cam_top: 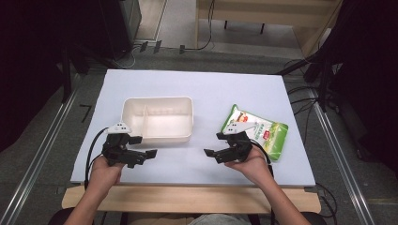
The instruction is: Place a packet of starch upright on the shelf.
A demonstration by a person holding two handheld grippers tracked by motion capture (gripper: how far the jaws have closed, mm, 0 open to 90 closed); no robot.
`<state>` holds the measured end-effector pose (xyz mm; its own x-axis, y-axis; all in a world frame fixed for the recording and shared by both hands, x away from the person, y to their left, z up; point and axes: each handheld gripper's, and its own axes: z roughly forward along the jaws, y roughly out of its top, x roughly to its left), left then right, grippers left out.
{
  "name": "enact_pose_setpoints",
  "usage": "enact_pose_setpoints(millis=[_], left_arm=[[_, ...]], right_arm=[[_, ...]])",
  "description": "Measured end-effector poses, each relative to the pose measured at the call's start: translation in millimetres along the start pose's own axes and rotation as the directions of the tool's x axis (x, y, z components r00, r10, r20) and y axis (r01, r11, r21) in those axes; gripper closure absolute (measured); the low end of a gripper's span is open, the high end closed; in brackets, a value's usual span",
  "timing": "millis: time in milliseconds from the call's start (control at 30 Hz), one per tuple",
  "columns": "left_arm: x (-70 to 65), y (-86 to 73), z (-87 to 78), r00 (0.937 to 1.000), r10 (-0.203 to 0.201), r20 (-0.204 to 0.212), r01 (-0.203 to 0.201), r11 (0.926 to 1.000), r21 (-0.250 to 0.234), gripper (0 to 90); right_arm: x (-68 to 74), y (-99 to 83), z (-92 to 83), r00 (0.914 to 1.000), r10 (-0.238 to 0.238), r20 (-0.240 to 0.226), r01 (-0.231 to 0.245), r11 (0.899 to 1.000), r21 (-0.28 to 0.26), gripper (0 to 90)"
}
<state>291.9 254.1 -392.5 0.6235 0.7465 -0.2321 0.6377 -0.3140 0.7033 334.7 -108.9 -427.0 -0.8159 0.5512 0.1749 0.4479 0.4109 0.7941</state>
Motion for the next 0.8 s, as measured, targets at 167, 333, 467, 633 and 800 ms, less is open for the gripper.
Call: enact_pose_setpoints(millis=[167,333,467,633,800], left_arm=[[-3.5,0.1,2.7,0.9991,0.033,-0.027,-0.033,0.9992,0.024,14.7],[-2.3,-0.1,1.7,0.9989,0.031,-0.034,-0.030,0.9994,0.018,14.7],[-1.9,-0.3,1.1,0.9990,0.032,-0.030,-0.031,0.9994,0.016,14.7],[-1.9,-0.2,0.9,0.9992,0.030,-0.029,-0.029,0.9994,0.017,14.7],[-1.7,-0.4,-0.1,0.9998,0.018,-0.010,-0.017,0.9997,0.015,14.7]], right_arm=[[-2.8,-0.4,-5.1,0.9998,0.018,0.012,-0.018,0.999,-0.032,21.1],[-4.3,-1.1,-3.6,0.9999,0.015,-0.005,-0.015,1.000,-0.021,25.6],[-3.5,-0.7,-3.5,0.9998,0.012,-0.016,-0.012,1.000,-0.012,31.2],[-4.0,-1.5,-1.1,0.9988,0.042,-0.024,-0.040,0.998,0.056,37.4],[-1.7,-1.0,0.0,0.9994,0.028,-0.022,-0.027,0.998,0.051,36.8]])
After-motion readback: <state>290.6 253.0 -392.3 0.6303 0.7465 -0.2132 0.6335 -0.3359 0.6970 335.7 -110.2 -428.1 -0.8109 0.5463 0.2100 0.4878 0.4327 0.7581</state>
